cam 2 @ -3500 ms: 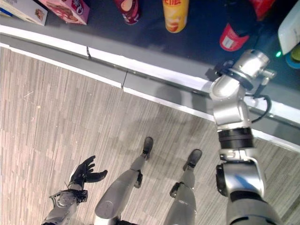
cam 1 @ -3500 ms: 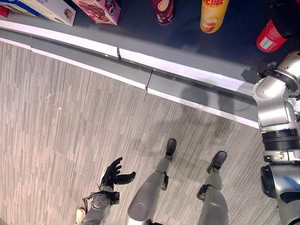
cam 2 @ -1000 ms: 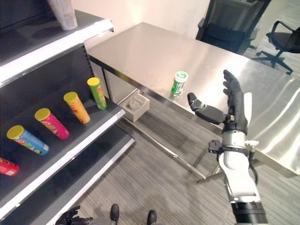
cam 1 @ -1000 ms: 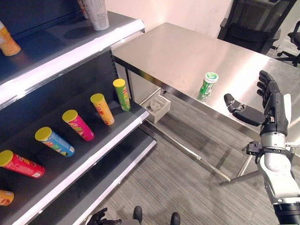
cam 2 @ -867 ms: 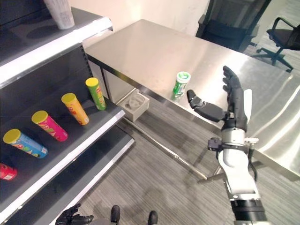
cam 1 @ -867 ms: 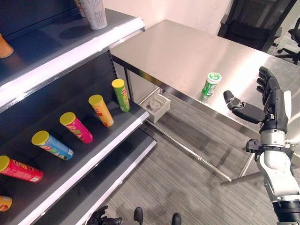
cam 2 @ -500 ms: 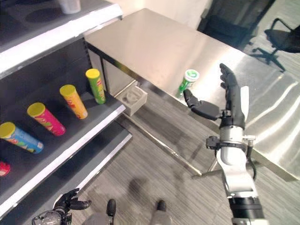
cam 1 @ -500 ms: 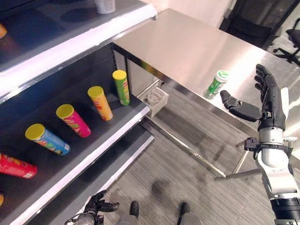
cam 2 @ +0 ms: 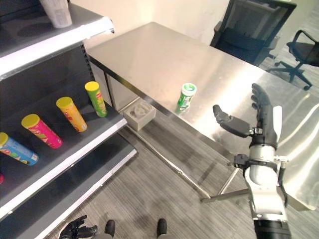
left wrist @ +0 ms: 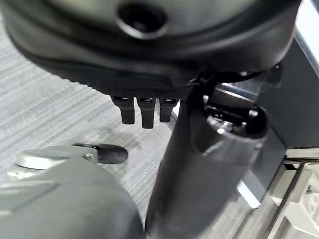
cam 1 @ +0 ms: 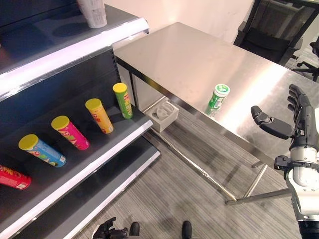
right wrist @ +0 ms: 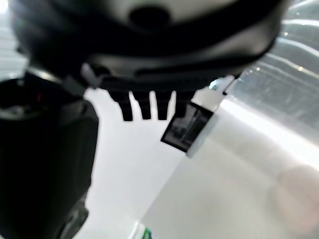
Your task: Put the goods on the table back onto the shelves and tidy them up.
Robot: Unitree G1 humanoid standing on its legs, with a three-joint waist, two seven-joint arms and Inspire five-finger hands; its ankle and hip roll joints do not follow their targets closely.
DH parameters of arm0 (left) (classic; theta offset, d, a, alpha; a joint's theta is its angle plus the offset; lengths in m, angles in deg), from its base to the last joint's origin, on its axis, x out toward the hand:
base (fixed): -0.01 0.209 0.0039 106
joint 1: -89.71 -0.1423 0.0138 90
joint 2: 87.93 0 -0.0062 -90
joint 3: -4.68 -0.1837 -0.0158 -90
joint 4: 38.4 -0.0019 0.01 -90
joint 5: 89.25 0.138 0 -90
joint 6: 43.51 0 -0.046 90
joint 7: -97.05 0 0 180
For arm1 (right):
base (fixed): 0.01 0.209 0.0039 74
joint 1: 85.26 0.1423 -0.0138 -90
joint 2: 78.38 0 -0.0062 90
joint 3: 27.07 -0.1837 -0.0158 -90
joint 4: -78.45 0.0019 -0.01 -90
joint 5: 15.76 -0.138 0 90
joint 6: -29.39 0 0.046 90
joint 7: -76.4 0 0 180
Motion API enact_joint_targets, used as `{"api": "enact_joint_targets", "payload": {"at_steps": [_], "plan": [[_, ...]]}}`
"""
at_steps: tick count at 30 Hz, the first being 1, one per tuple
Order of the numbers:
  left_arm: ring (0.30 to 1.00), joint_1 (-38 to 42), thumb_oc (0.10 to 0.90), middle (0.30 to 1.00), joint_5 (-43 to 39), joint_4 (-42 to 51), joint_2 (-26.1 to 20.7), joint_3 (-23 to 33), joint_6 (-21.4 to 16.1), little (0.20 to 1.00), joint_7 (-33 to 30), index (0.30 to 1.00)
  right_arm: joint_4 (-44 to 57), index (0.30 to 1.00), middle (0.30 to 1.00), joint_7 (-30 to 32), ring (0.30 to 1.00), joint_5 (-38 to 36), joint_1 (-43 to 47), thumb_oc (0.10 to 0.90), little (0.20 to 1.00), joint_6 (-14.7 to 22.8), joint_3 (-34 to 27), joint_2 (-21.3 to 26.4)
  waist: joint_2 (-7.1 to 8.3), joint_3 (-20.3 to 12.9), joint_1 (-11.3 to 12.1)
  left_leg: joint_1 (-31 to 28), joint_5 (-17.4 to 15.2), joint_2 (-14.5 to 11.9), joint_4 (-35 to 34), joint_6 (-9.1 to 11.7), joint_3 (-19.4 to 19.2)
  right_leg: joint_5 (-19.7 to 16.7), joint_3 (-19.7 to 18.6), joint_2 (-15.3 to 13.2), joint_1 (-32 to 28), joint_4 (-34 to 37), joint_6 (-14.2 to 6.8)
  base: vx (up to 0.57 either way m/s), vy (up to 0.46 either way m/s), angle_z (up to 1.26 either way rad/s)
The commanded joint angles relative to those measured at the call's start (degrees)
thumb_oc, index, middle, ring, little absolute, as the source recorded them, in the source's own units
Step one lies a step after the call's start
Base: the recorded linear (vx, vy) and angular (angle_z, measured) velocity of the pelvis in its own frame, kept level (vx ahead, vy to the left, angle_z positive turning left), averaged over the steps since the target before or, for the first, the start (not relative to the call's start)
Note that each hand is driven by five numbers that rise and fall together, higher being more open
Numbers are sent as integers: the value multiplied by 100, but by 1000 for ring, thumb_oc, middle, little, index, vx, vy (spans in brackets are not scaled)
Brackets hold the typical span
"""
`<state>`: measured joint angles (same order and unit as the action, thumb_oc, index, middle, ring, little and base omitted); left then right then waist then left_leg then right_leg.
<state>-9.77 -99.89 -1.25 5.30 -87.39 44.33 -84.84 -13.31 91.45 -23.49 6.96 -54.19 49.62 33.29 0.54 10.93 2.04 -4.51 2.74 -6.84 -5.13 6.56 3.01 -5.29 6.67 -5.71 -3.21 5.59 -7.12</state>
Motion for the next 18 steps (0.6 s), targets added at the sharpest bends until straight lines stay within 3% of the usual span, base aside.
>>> {"api": "enact_joint_targets", "payload": {"at_steps": [1, 10, 18], "plan": [[900, 157, 800, 900, 106, -133, -394, -213, -157, 900, 0, 900, 226, 900, 900, -19, 900, -283, 336, 800, 900, 389, -217, 338, 219, -403, 143, 165, -306, 161, 13, -74, -88, 240, 271, -250, 94, -60, -266, 18, -23, 14], [900, 146, 800, 900, 119, -188, -417, -330, -174, 900, 53, 900, -601, 900, 900, -144, 900, -401, 570, 800, 900, 296, 206, 601, 202, -337, 195, 291, -274, 148, 13, -20, -70, 260, 375, -267, 150, -59, -273, 11, -14, 5], [900, 171, 800, 900, 89, -215, -531, -482, -184, 900, 32, 900, -1684, 900, 900, 218, 900, -301, 1542, 800, 900, 132, 735, 805, 214, -169, 346, 530, -213, 203, 13, -30, -3, 204, 434, -313, 354, -59, -308, 4, 8, 6]]}}
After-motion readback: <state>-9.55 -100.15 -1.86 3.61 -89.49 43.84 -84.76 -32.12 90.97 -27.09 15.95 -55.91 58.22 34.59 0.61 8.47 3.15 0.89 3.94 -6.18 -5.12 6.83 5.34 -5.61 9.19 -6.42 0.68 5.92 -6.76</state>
